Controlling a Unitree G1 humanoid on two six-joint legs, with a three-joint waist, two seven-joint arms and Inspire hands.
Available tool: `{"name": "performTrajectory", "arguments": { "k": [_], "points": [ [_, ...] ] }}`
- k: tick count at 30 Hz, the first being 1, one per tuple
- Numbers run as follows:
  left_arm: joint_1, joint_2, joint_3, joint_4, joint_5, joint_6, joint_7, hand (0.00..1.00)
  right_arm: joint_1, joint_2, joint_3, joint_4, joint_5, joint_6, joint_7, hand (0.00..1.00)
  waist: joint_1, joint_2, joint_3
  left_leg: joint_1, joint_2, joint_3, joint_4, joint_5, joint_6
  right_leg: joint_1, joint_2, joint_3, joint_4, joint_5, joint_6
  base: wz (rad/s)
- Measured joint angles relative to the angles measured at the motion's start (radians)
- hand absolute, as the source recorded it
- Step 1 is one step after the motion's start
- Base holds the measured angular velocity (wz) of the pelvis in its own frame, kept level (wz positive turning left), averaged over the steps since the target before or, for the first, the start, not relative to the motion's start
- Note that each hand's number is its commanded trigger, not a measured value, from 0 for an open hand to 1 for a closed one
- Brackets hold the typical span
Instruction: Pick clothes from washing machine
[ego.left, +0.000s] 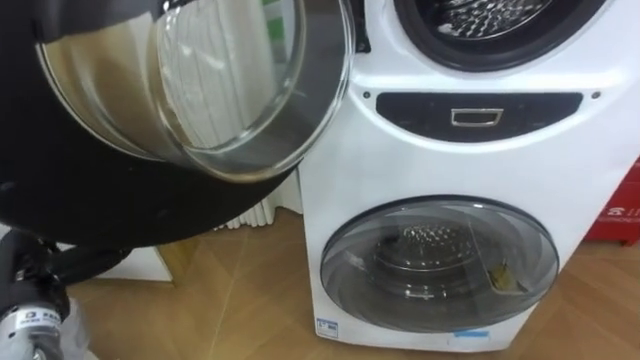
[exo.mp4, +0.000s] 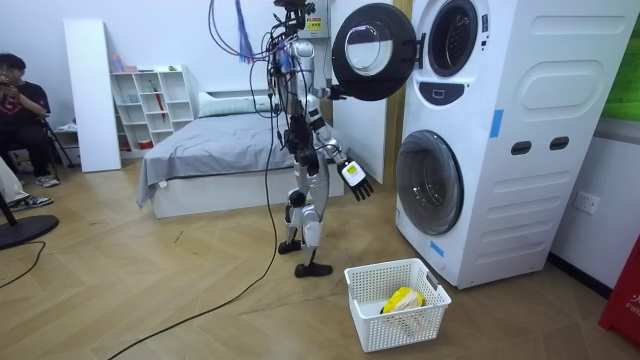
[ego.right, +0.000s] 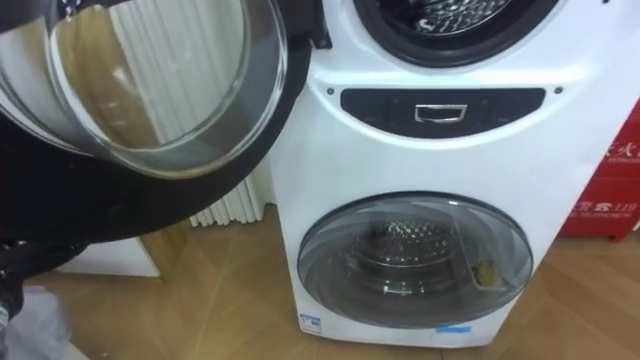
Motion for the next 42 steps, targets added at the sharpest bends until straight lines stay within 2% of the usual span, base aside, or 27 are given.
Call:
{"name": "performTrajectory", "arguments": {
  "k": [2, 4, 6, 9, 10, 13, 16, 20, 23, 26, 29, 30, 33, 35, 36, 42],
  "points": [
    [0.000, 0.004, -0.010, -0.018, 0.029, 0.006, 0.000, 0.00, 0.002, 0.004, 0.008, 0.007, 0.004, 0.006, 0.017, 0.00, -0.008, 0.002, 0.0006, -0.012, -0.002, -0.022, 0.008, 0.000, 0.000, -0.004, -0.003, -0.009, 0.000, 0.000, 0.000, 0.26],
    [0.000, 0.001, -0.019, -0.067, 0.071, 0.036, -0.001, 0.00, -0.005, 0.005, 0.007, 0.036, 0.004, 0.009, 0.035, 0.00, -0.009, 0.001, 0.0005, -0.033, -0.006, -0.034, 0.013, 0.003, 0.004, -0.014, -0.007, -0.016, 0.000, 0.000, 0.000, 0.29],
    [0.000, 0.001, -0.031, -0.131, 0.160, 0.087, -0.008, 0.00, -0.009, 0.005, 0.007, 0.074, 0.011, 0.013, 0.057, 0.00, -0.010, 0.003, 0.0014, -0.039, -0.010, -0.049, 0.013, 0.006, 0.006, -0.014, -0.011, -0.016, -0.001, 0.000, 0.000, 0.23],
    [0.000, 0.001, -0.060, -0.168, 0.263, 0.114, -0.019, 0.00, -0.020, 0.010, 0.008, 0.117, 0.022, 0.017, 0.069, 0.00, -0.015, 0.004, 0.0022, -0.041, -0.015, -0.059, 0.014, 0.009, 0.011, -0.011, -0.017, -0.016, -0.001, 0.000, 0.000, 0.17],
    [0.000, 0.001, -0.062, -0.168, 0.281, 0.115, -0.039, 0.00, -0.033, 0.011, 0.007, 0.132, 0.022, 0.019, 0.074, 0.00, -0.032, 0.005, 0.0027, -0.043, -0.019, -0.062, 0.014, 0.012, 0.015, -0.010, -0.022, -0.016, -0.001, 0.000, 0.000, 0.19],
    [0.000, 0.001, -0.076, -0.183, 0.289, 0.133, -0.076, 0.00, -0.054, 0.010, 0.007, 0.176, 0.052, 0.020, 0.074, 0.00, -0.049, 0.005, 0.0037, -0.045, -0.026, -0.063, 0.014, 0.016, 0.022, -0.010, -0.031, -0.017, -0.002, -0.001, 0.007, 0.21],
    [0.000, 0.007, -0.138, -0.250, 0.307, 0.204, -0.104, 0.00, -0.064, 0.004, 0.008, 0.205, 0.120, 0.024, 0.076, 0.00, -0.060, 0.009, 0.0075, -0.051, -0.036, -0.062, 0.013, 0.024, 0.035, -0.006, -0.048, -0.005, -0.005, 0.006, 0.024, 0.24],
    [0.000, 0.018, -0.194, -0.302, 0.349, 0.242, -0.164, 0.00, -0.065, -0.001, 0.008, 0.203, 0.131, 0.041, 0.085, 0.00, -0.059, 0.010, 0.0086, -0.054, -0.048, -0.060, 0.009, 0.031, 0.046, -0.004, -0.058, 0.014, -0.019, 0.017, 0.037, 0.03],
    [0.000, 0.046, -0.248, -0.338, 0.350, 0.247, -0.213, 0.00, -0.069, -0.004, 0.011, 0.202, 0.136, 0.045, 0.086, 0.00, -0.059, 0.012, 0.0095, -0.056, -0.050, -0.054, 0.010, 0.034, 0.050, -0.007, -0.059, 0.019, -0.018, 0.029, 0.040, -0.08],
    [-0.014, 0.032, -0.298, -0.435, 0.345, 0.248, -0.231, 0.00, -0.091, -0.009, 0.047, 0.204, 0.143, 0.061, 0.085, 0.00, -0.081, 0.017, 0.0088, -0.057, -0.052, -0.041, 0.006, 0.035, 0.053, -0.012, -0.059, 0.038, -0.018, 0.034, 0.042, -0.19],
    [-0.044, 0.044, -0.353, -0.449, 0.318, 0.238, -0.291, 0.00, -0.101, -0.016, 0.061, 0.202, 0.149, 0.069, 0.086, 0.00, -0.108, 0.037, 0.0057, -0.043, -0.051, -0.023, -0.006, 0.035, 0.053, -0.012, -0.059, 0.039, -0.019, 0.033, 0.043, -0.21],
    [-0.043, 0.034, -0.379, -0.450, 0.292, 0.233, -0.305, 0.00, -0.102, -0.017, 0.066, 0.200, 0.157, 0.073, 0.086, 0.00, -0.121, 0.043, 0.0056, -0.037, -0.051, -0.018, -0.012, 0.035, 0.053, -0.010, -0.059, 0.040, -0.018, 0.031, 0.046, -0.22],
    [-0.043, 0.027, -0.452, -0.450, 0.239, 0.222, -0.365, 0.00, -0.117, -0.017, 0.088, 0.196, 0.158, 0.077, 0.086, 0.00, -0.144, 0.043, 0.0058, -0.030, -0.047, 0.007, -0.027, 0.037, 0.048, -0.016, -0.055, 0.041, -0.018, 0.023, 0.047, -0.20],
    [-0.043, 0.007, -0.493, -0.450, 0.224, 0.221, -0.411, 0.00, -0.121, -0.013, 0.095, 0.195, 0.155, 0.078, 0.085, 0.00, -0.149, 0.038, 0.0087, -0.019, -0.046, 0.016, -0.029, 0.035, 0.043, -0.017, -0.049, 0.042, -0.017, 0.021, 0.043, -0.24],
    [-0.042, -0.007, -0.514, -0.450, 0.217, 0.221, -0.432, 0.00, -0.121, -0.012, 0.096, 0.195, 0.155, 0.078, 0.085, 0.00, -0.149, 0.039, 0.0069, -0.015, -0.042, 0.023, -0.030, 0.032, 0.038, -0.016, -0.043, 0.043, -0.016, 0.020, 0.040, -0.23],
    [-0.042, -0.036, -0.585, -0.450, 0.184, 0.212, -0.528, 0.00, -0.125, -0.011, 0.125, 0.197, 0.173, 0.085, 0.081, 0.00, -0.145, 0.031, 0.0052, -0.013, -0.028, 0.034, -0.027, 0.028, 0.027, -0.021, -0.030, 0.044, -0.015, 0.016, 0.028, -0.06]
  ]
}}
